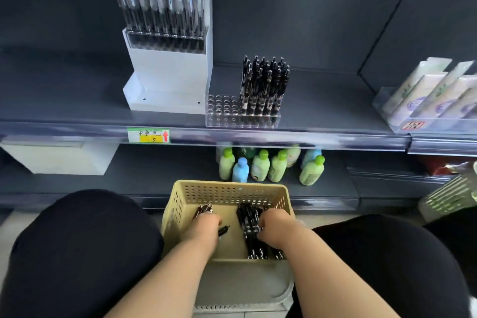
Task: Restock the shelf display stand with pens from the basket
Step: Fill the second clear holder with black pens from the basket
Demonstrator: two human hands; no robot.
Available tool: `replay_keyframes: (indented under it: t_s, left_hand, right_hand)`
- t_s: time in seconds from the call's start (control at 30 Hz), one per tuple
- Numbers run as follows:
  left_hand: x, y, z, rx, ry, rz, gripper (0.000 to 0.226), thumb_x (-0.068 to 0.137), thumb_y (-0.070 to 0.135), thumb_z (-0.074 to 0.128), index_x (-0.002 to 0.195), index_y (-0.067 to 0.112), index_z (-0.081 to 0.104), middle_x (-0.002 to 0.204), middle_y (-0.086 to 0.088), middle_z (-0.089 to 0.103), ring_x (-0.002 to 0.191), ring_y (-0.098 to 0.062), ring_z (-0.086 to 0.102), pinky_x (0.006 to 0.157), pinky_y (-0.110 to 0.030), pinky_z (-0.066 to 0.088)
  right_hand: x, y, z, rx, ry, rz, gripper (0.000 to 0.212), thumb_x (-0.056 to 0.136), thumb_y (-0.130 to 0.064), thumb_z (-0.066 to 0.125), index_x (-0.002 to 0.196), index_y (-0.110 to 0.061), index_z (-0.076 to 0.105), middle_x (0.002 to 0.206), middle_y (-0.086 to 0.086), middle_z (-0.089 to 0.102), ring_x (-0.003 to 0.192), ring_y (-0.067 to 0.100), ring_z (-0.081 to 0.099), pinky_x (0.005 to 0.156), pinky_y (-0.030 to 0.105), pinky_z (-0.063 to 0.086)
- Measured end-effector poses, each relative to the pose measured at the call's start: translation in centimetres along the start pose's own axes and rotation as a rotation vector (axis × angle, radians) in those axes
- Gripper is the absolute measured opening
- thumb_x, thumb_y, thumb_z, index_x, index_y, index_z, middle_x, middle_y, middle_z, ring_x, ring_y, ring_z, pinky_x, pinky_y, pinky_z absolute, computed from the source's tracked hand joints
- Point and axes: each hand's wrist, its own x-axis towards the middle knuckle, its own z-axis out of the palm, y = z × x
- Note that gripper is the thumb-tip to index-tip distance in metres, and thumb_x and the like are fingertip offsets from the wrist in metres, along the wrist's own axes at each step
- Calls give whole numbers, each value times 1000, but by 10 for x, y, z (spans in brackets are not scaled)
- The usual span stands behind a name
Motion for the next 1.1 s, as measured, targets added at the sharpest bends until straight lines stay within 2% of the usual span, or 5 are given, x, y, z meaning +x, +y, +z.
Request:
replay_keyframes:
  t_s: [0.07,0.13,0.3,0.83,1.1]
  left_hand:
    - [5,4,4,-240,-22,-105,35,97,9,40,129,1,52,133,-17,51,106,-22,51,56,0,38]
    - [12,5,6,-261,50,-154,31,95,12,43,120,9,60,125,-13,57,108,-25,54,80,-19,43]
    - [34,5,23,-359,34,-298,32,94,19,44,121,9,59,126,-12,57,115,-27,54,92,-29,43]
    - [70,-1,42,-107,-114,-320,38,96,15,31,126,9,54,135,-13,51,122,-28,50,94,-30,39]
    - [40,0,26,-18,106,-99,32,91,8,39,121,18,48,124,-7,53,113,-26,53,94,-34,44]
  right_hand:
    - [5,-2,7,21,16,-22,35,90,-19,52,124,-12,57,129,6,54,117,24,53,96,30,46]
    - [13,-2,10,53,30,-19,34,89,-18,54,123,-12,58,127,7,55,116,24,54,95,29,46]
    - [35,-8,18,109,26,9,27,89,-14,53,114,-8,60,118,10,60,109,28,58,88,29,47]
    - [90,-32,42,243,42,252,26,89,-15,53,114,-12,62,118,5,63,110,24,59,89,33,49]
    - [56,-23,37,423,21,183,35,85,-35,56,108,-9,60,110,8,64,103,24,60,83,25,45]
